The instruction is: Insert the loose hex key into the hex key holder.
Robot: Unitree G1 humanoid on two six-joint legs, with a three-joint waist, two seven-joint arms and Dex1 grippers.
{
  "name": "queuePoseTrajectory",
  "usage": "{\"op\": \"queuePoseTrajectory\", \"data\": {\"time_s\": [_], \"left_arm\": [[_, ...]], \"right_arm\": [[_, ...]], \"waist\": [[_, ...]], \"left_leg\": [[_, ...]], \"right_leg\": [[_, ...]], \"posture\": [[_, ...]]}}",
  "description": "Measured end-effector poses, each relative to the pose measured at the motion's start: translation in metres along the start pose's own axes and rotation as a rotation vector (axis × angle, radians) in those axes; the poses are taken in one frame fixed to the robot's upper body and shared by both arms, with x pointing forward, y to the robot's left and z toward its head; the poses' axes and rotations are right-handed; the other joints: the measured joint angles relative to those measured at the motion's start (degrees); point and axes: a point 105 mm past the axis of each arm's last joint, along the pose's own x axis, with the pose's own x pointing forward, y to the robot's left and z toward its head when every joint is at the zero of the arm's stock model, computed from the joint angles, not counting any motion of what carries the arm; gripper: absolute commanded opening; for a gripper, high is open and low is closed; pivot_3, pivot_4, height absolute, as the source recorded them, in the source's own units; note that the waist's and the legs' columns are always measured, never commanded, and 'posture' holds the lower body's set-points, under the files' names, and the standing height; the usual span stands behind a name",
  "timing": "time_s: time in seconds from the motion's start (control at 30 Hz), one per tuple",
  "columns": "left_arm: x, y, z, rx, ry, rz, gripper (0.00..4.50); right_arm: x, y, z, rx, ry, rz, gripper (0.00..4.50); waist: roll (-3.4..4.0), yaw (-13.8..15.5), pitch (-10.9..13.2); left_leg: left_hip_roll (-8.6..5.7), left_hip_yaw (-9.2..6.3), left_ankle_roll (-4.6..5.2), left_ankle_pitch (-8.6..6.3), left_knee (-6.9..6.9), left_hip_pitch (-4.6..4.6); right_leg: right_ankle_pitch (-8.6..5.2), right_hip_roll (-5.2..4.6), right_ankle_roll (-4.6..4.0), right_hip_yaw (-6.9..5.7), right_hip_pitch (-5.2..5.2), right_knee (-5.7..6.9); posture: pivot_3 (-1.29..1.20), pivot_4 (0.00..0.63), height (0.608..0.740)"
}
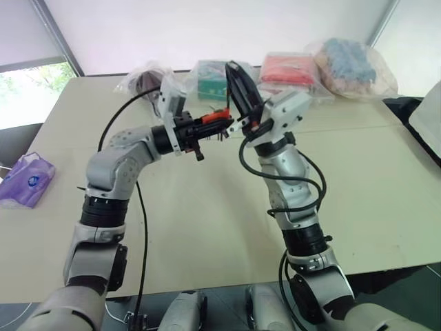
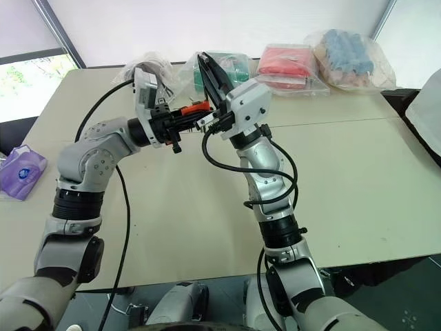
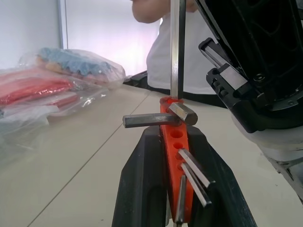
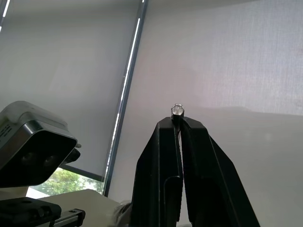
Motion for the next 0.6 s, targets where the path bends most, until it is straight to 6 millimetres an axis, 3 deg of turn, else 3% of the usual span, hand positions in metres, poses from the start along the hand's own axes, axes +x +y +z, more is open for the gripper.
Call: {"op": "queuePoseTrajectory", "data": {"time_s": [0.6], "left_arm": [[0.0012, -0.0007, -0.0014, -0.011, 0.003, -0.003, 0.14]], "right_arm": [[-0.0006, 0.0008, -0.0016, -0.008, 0.0, 0.006, 0.08]], "waist": [[0.0, 0.0, 0.0]], "left_leg": [[0.0, 0.0, 0.0, 0.0, 0.0, 0.0]], "right_leg": [[0.0, 0.0, 0.0, 0.0, 0.0, 0.0]], "posture": [[0.0, 0.15, 0.74]]}}
